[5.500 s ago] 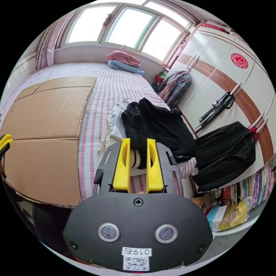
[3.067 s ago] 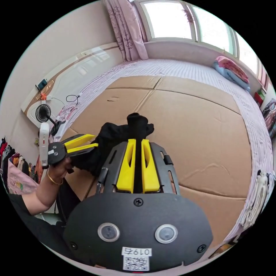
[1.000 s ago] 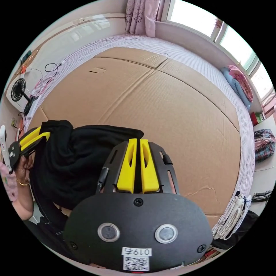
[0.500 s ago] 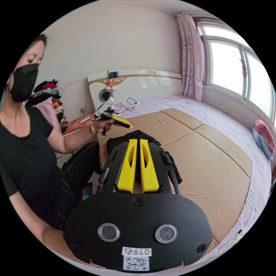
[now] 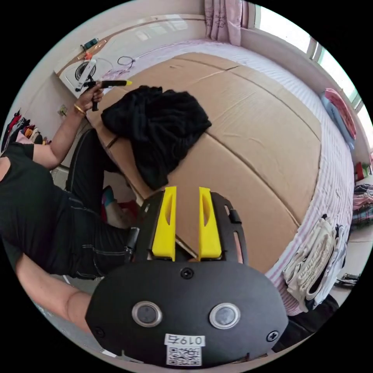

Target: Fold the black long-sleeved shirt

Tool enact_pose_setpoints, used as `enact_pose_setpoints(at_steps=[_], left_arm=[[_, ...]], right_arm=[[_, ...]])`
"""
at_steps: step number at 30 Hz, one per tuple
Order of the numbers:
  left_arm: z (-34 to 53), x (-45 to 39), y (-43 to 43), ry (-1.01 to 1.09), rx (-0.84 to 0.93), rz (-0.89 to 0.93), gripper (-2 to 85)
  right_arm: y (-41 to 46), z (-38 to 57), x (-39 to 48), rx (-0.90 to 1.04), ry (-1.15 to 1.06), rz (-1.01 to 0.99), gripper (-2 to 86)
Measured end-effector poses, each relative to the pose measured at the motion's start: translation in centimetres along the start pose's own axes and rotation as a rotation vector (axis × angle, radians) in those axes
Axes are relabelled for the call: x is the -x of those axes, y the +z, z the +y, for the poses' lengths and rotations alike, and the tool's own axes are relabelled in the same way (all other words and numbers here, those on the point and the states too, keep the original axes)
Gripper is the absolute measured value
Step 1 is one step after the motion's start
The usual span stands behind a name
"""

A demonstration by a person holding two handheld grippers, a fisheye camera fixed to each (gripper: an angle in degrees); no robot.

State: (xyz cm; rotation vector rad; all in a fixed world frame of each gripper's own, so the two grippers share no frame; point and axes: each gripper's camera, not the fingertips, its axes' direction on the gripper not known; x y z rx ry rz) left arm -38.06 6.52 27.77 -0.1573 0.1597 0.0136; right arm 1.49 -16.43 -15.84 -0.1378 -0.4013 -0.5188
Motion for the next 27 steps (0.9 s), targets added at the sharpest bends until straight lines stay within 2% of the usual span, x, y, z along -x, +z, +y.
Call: enact_pose_setpoints(at_steps=[1,3,5,7,10,14,21,24,27], left_arm=[[-1.0,0.6,0.9,-0.005,0.021,0.025,14.3],[-2.8,1.9,2.0,-0.016,0.036,0.067,14.9],[-5.2,3.1,4.0,0.001,0.108,0.142,15.2],[-6.6,3.3,5.4,0.037,0.164,0.155,15.4],[-7.9,3.9,7.4,0.064,0.227,0.218,15.5],[-9.5,4.0,8.5,0.084,0.234,0.222,15.0],[-10.8,0.5,9.2,0.227,0.241,0.120,13.2],[-11.1,-1.7,9.5,0.329,0.247,0.068,11.0],[-11.5,-2.8,9.7,0.391,0.257,0.117,7.0]], right_arm=[[-0.6,-2.8,0.2,-0.087,-0.018,0.003,10.3],[0.3,-7.7,0.1,-0.138,-0.021,0.034,9.1],[3.2,-12.5,-0.4,-0.105,-0.037,0.013,9.5],[8.4,-17.6,-2.1,0.012,-0.026,-0.042,11.7],[13.9,-20.7,-4.1,0.139,-0.010,-0.052,12.3],[16.6,-21.4,-4.6,0.173,-0.013,-0.110,12.5],[17.1,-20.2,-0.1,0.131,-0.154,0.012,6.0],[16.7,-19.7,0.3,0.111,-0.159,0.017,4.3],[16.0,-18.7,0.0,0.066,-0.130,0.004,3.5]])
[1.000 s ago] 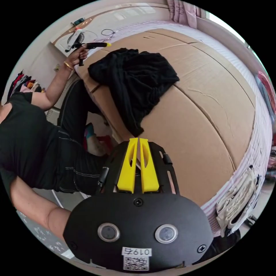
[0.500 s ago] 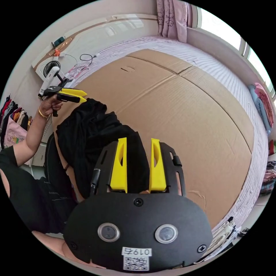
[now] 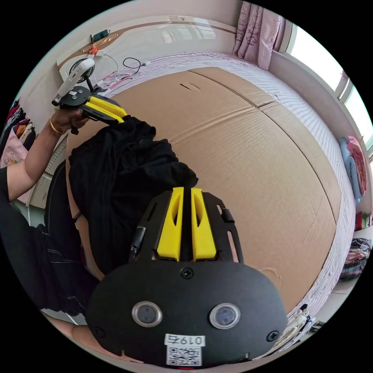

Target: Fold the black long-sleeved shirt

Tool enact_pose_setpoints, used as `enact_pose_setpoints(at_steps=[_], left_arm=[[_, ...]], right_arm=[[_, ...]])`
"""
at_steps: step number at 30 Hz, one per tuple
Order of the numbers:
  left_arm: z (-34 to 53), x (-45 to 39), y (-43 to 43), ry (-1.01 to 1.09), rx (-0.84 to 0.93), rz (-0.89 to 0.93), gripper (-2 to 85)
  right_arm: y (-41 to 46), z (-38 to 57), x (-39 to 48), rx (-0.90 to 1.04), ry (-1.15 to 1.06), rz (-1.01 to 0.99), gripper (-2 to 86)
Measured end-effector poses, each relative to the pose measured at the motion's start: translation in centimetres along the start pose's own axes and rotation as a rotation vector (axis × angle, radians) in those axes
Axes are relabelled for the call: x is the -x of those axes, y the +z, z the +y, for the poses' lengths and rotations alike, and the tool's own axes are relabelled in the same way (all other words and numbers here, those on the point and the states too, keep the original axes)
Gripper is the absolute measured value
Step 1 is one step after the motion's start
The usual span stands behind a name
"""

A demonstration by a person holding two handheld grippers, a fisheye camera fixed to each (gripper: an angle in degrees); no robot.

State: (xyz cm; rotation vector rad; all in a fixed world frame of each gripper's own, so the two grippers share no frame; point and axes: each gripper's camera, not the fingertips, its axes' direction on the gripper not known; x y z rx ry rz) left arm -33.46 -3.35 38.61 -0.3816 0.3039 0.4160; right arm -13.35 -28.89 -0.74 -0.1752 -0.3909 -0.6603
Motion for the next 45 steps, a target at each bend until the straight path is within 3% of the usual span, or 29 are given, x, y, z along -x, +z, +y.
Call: enact_pose_setpoints(at_steps=[6,10,23,31,37,45], left_arm=[[-0.8,0.3,-0.2,-0.003,0.000,-0.009,4.3],[-0.7,0.8,-0.4,-0.053,-0.016,-0.081,7.3],[0.0,1.7,-0.1,0.138,-0.029,0.015,5.8],[2.6,1.4,-0.9,0.241,-0.035,0.047,1.8],[8.4,4.7,-7.6,0.089,-0.272,0.163,1.2],[16.1,3.2,-16.9,0.046,-0.556,0.062,1.3]], right_arm=[[-1.2,1.9,0.3,-0.076,0.058,0.009,2.4],[-1.2,2.3,0.7,-0.067,0.071,0.004,2.6],[-2.9,2.8,2.8,-0.075,0.111,0.037,2.5],[-8.7,5.6,4.5,-0.245,0.231,0.105,0.9],[-17.0,9.6,7.4,-0.398,0.277,0.198,0.1],[-25.7,14.5,11.7,-0.513,0.316,0.283,0.6]])
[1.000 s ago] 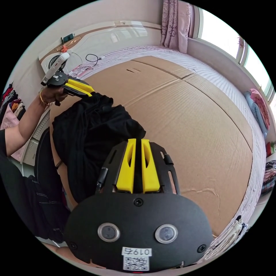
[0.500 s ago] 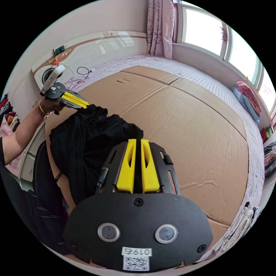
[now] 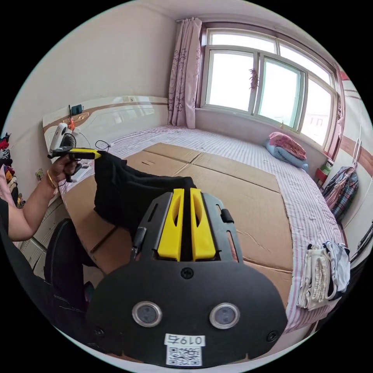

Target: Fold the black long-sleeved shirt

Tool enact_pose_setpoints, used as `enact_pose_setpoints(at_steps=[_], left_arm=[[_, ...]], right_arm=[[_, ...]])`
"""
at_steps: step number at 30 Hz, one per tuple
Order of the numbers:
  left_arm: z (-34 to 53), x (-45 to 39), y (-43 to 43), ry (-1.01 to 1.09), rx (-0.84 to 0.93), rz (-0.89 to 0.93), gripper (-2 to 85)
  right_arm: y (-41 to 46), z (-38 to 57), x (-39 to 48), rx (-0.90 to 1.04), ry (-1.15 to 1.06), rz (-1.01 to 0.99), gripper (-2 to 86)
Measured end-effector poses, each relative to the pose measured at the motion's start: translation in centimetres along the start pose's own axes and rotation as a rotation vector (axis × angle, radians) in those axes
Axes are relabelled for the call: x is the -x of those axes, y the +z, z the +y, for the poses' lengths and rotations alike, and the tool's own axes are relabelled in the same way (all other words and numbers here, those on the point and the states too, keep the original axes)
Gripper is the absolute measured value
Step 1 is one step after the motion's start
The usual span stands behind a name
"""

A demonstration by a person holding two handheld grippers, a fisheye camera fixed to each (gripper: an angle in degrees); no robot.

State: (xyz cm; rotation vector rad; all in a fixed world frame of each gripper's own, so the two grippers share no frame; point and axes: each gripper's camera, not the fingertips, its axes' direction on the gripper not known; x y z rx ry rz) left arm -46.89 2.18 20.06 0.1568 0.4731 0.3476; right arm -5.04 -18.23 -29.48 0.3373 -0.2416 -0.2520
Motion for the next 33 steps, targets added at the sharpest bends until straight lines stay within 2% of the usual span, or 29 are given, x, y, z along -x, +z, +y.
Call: enact_pose_setpoints(at_steps=[2,9,12,15,18,21,25,27,29,33], left_arm=[[0.4,-1.3,-0.8,0.022,0.014,-0.055,1.4],[4.0,-3.7,2.0,0.064,0.172,-0.013,1.2],[6.2,-4.8,3.6,0.081,0.254,-0.010,1.0],[8.0,-5.4,3.9,0.094,0.293,-0.011,0.9],[9.4,-5.2,3.9,0.096,0.304,0.017,0.9],[10.5,-4.6,3.9,0.079,0.298,0.050,1.0],[12.1,-3.8,3.8,0.053,0.284,0.072,1.2],[12.6,-3.6,3.8,0.054,0.283,0.093,1.5],[13.3,-3.4,3.6,0.057,0.289,0.088,2.0],[14.4,-2.4,2.1,0.012,0.216,0.136,4.1]], right_arm=[[-1.0,0.5,0.2,0.021,-0.009,-0.001,0.7],[3.1,4.8,3.3,0.415,-0.128,-0.072,2.5],[3.8,6.4,3.5,0.483,-0.091,-0.119,4.0],[2.3,6.3,2.8,0.495,-0.066,-0.110,8.2],[-0.4,4.6,1.5,0.422,-0.008,-0.158,12.9],[-0.8,2.6,1.5,0.381,0.003,-0.220,12.9],[2.7,1.8,2.6,0.471,-0.035,-0.224,12.7],[3.7,2.1,3.0,0.499,-0.054,-0.216,11.0],[3.6,2.8,3.9,0.510,-0.098,-0.231,1.0],[-1.3,4.4,5.5,0.407,-0.165,-0.242,-0.7]])
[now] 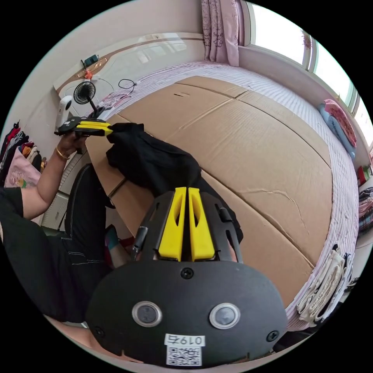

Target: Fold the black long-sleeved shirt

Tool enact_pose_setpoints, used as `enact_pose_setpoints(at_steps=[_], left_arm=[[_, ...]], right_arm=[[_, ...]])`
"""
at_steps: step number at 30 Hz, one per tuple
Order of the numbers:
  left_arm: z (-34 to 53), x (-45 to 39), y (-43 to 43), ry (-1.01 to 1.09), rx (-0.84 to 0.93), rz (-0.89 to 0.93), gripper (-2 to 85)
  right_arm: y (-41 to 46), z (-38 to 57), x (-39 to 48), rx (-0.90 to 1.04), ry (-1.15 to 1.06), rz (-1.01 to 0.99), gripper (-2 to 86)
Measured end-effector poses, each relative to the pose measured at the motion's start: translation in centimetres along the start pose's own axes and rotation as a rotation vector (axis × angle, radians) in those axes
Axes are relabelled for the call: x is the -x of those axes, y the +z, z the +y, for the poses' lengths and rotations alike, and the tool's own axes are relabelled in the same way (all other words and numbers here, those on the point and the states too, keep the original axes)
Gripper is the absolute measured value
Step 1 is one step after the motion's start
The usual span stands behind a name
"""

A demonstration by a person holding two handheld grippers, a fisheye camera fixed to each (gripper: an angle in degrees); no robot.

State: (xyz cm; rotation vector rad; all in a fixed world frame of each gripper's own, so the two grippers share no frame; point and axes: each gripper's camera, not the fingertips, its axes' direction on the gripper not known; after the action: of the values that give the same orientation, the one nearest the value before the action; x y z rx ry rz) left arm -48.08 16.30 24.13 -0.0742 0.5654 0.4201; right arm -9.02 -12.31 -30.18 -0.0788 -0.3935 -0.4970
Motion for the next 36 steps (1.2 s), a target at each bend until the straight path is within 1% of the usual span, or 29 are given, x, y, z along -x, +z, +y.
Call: enact_pose_setpoints(at_steps=[1,3,5,9,11,13,17,20,22,28,32,36], left_arm=[[0.4,0.2,-0.6,-0.004,-0.029,0.022,6.1],[0.4,0.6,-0.4,-0.008,0.000,0.048,12.3],[-0.1,0.7,0.6,0.006,0.043,0.030,19.1],[-1.0,0.6,1.6,0.028,0.048,-0.029,20.7],[-1.9,1.8,1.2,0.021,0.002,0.018,21.1],[-2.9,2.7,1.4,0.032,-0.002,0.069,20.7],[-4.6,4.2,3.9,0.050,0.101,0.130,18.5],[-4.1,4.1,5.1,0.069,0.142,0.205,16.7],[-3.5,3.4,5.2,0.089,0.142,0.214,15.2],[-2.0,2.2,3.6,0.080,0.075,0.154,11.5],[-1.5,1.3,4.5,0.099,0.147,0.126,7.5],[-0.6,0.0,3.1,0.137,0.103,0.084,3.4]], right_arm=[[-0.8,1.1,0.4,-0.016,0.002,0.009,-0.8],[-1.8,2.7,1.1,-0.045,-0.010,0.007,-0.9],[-2.4,3.9,1.3,-0.061,0.008,0.002,-0.9],[-3.4,6.0,2.8,-0.091,-0.033,-0.026,-0.9],[-3.8,6.8,3.7,-0.094,-0.063,-0.036,-0.9],[-4.0,8.0,4.9,-0.082,-0.104,-0.039,-0.9],[-4.0,9.9,5.7,-0.061,-0.107,-0.040,-1.0],[-3.9,11.3,6.2,-0.053,-0.097,-0.036,-0.9],[-3.6,12.1,6.7,-0.039,-0.100,-0.037,-1.0],[-2.1,13.1,8.1,-0.007,-0.096,-0.020,-1.0],[-1.1,13.5,9.0,-0.006,-0.073,-0.005,-1.0],[-1.3,13.9,10.7,-0.067,-0.048,0.108,-1.0]])
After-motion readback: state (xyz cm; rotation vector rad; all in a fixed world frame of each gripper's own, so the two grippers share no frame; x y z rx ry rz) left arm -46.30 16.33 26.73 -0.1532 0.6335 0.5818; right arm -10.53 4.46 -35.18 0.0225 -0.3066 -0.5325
